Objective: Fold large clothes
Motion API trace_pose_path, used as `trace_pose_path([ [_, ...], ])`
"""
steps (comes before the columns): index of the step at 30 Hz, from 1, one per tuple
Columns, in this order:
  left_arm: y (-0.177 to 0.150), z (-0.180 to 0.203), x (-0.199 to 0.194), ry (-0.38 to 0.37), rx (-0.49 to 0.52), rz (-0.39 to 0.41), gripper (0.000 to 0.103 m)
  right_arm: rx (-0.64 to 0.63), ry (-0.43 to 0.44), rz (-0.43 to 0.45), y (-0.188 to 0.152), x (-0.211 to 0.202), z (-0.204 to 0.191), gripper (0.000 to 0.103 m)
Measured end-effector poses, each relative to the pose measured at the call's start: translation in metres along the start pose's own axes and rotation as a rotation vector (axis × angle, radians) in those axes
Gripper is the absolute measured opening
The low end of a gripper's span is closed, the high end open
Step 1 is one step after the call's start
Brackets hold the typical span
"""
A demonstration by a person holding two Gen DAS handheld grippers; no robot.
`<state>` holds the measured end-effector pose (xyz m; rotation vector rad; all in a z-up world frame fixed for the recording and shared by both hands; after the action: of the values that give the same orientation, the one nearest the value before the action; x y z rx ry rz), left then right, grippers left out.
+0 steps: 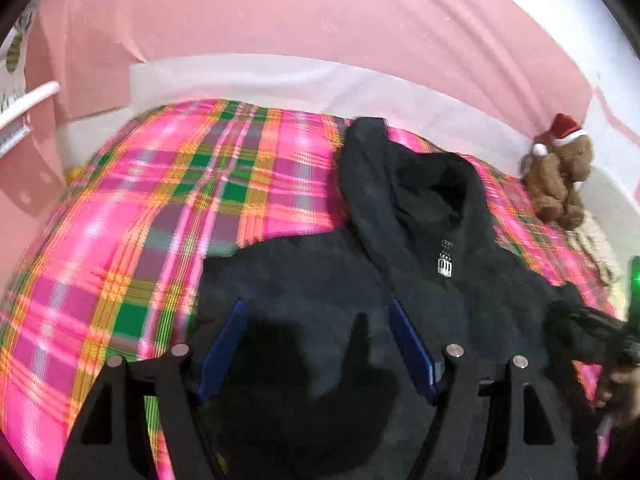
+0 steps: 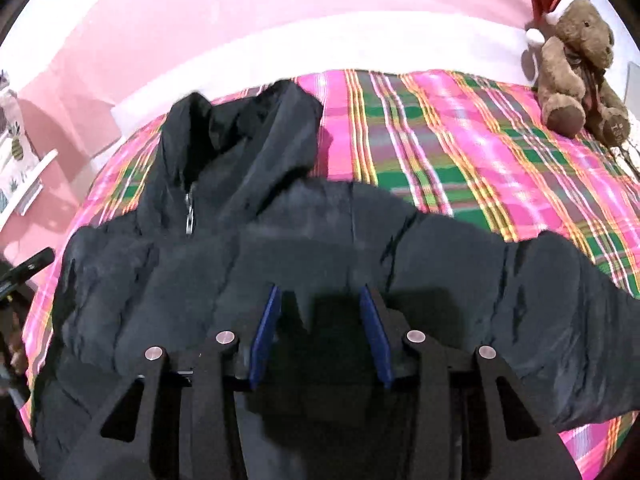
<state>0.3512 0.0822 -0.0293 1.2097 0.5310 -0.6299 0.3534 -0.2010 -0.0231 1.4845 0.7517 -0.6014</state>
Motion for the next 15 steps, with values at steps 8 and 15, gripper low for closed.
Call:
trace_pose_path([
  [8,-0.027,-0.024,0.058,0.059,-0.023,-0.054,0.076,-0.001,-0.022,-0.137,-0.015,0.071,0.014,0.043],
  [15,-0.02,-0.024,0.039,0.067,-0.036,-0.048,0.074,-0.005,-0.054,-0.123,-0.008,0.056,0.012,0.043],
])
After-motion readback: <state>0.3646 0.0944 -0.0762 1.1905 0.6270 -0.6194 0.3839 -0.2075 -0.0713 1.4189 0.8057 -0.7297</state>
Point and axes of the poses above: each gripper's, at about its wrist camera, not at the fingertips, and x roughly the way its jaws point, z to its right, y to its top, the point moved 2 cm from there along x, roughly the way its jaws point, and after that the axes turned 7 degrees about -x, right-handed, at the moved point
